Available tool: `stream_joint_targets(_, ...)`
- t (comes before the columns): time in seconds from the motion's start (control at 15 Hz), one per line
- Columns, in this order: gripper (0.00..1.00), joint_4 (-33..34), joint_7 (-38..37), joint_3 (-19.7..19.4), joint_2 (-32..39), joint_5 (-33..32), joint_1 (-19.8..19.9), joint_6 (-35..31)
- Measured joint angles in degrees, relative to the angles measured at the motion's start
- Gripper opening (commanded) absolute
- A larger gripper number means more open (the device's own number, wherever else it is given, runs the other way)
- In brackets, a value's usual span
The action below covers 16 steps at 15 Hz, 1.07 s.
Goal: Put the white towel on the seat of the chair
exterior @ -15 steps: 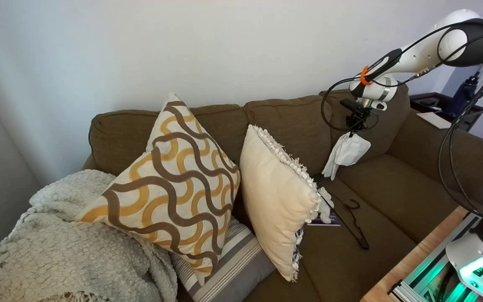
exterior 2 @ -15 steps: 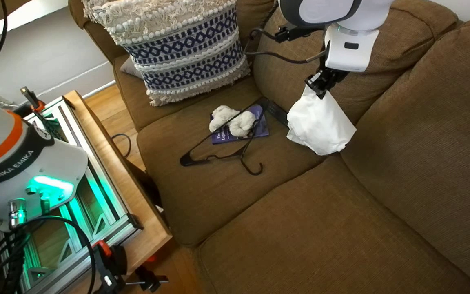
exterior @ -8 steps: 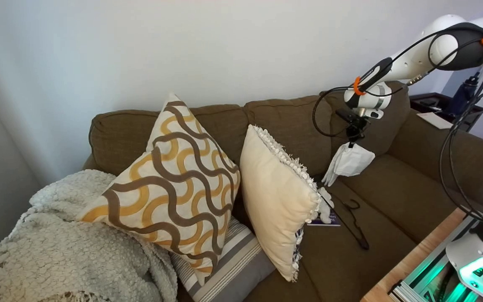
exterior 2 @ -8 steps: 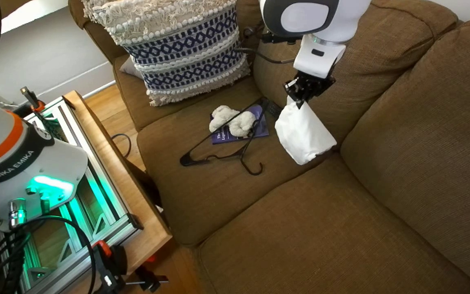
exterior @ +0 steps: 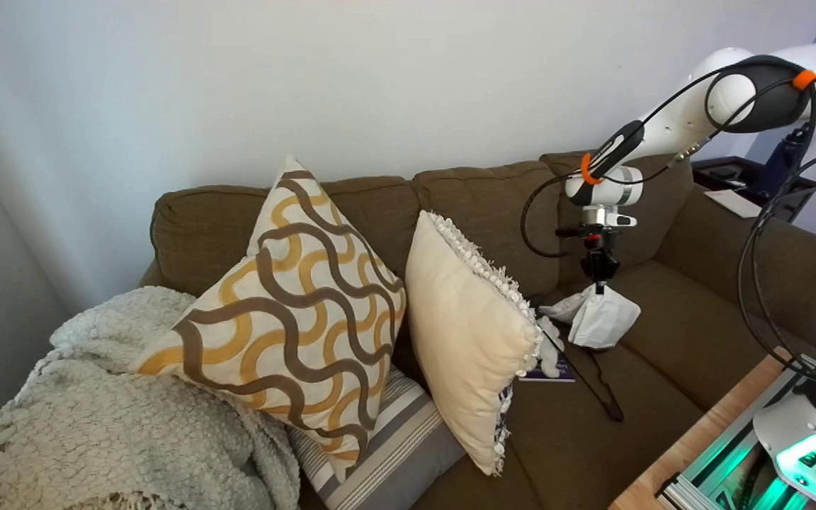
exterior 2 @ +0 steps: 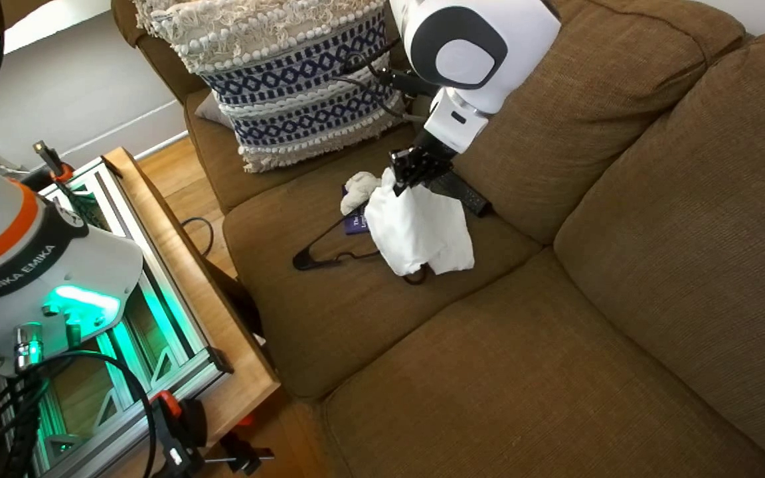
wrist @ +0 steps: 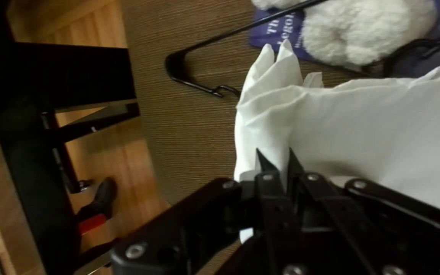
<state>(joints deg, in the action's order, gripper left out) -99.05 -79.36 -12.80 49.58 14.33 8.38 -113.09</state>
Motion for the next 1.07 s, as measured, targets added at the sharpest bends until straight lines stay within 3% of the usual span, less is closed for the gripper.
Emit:
stream_joint_targets(0.2, 0.02, 0.62, -1.90, -1.78, 1.06, -3.66, -0.35, 6.56)
stream_joint_targets(0.27, 0.34, 0.87, -2.31, -2.80, 1.28, -5.79, -0.52, 8.45)
stream_joint_targets(0.4, 0.41, 1.57, -1.83, -3.84, 1.79, -10.13, -0.60, 11.04)
stream_joint_targets(0.87, 0.95, 3.47, 0.71, -3.27, 2.80, -14.72, -3.33, 10.79)
stream_joint_targets(0.93, 0.99, 3.42, 0.68, -3.34, 2.30, -14.79, -3.72, 8.35)
stream_joint_targets(1.0, 0.85, 3.36, 0.68, -3.35, 1.57, -14.80, -4.02, 5.43)
stream_joint_targets(1.07, 0.92, 3.32, 0.89, -3.16, 0.64, -14.76, -4.21, 2.82)
